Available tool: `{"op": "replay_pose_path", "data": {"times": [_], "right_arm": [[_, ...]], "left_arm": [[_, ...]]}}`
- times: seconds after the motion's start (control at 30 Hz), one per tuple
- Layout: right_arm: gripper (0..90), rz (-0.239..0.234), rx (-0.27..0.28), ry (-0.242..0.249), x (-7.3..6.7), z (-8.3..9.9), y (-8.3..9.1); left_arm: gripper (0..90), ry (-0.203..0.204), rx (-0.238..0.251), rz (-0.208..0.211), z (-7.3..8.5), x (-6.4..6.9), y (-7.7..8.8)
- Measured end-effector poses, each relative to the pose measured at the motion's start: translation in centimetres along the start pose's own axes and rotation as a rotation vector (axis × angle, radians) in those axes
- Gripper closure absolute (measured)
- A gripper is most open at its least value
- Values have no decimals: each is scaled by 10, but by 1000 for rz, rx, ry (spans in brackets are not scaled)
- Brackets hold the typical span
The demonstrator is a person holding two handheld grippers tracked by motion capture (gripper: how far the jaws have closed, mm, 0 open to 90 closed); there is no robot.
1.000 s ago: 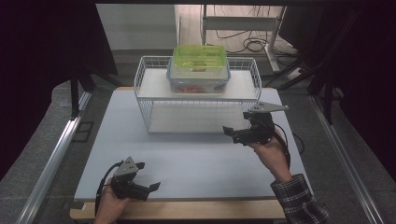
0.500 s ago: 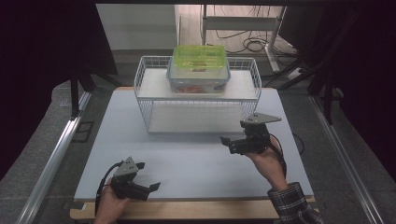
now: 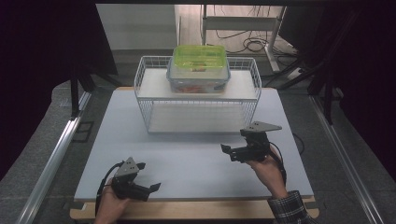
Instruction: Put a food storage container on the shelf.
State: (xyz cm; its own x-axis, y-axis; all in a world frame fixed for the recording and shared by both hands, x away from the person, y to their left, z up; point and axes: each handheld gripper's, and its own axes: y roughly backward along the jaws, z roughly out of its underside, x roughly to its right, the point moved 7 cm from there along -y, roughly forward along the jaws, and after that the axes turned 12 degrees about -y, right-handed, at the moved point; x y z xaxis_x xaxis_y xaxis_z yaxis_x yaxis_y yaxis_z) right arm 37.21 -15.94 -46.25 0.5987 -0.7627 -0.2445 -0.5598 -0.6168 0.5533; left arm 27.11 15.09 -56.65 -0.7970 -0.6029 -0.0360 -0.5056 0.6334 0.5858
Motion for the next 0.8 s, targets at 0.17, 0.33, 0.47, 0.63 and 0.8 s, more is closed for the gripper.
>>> {"op": "replay_pose_path", "data": {"times": [0.17, 0.33, 0.47, 0.63, 0.8], "right_arm": [[32, 6, -3, -3, 0, 5, 2], [22, 15, -15, 4, -1, 11, 4], [17, 26, -15, 15, -1, 16, 5], [16, 35, -18, 26, -3, 22, 5], [16, 41, -20, 33, -3, 30, 5]], "left_arm": [[28, -1, 0, 1, 0, 0, 0], [28, -3, -1, 0, 0, 0, 0], [29, -2, -4, 2, 1, 0, 0], [28, -3, -5, 1, 1, 0, 0], [30, 0, -6, 0, 1, 0, 0]]}}
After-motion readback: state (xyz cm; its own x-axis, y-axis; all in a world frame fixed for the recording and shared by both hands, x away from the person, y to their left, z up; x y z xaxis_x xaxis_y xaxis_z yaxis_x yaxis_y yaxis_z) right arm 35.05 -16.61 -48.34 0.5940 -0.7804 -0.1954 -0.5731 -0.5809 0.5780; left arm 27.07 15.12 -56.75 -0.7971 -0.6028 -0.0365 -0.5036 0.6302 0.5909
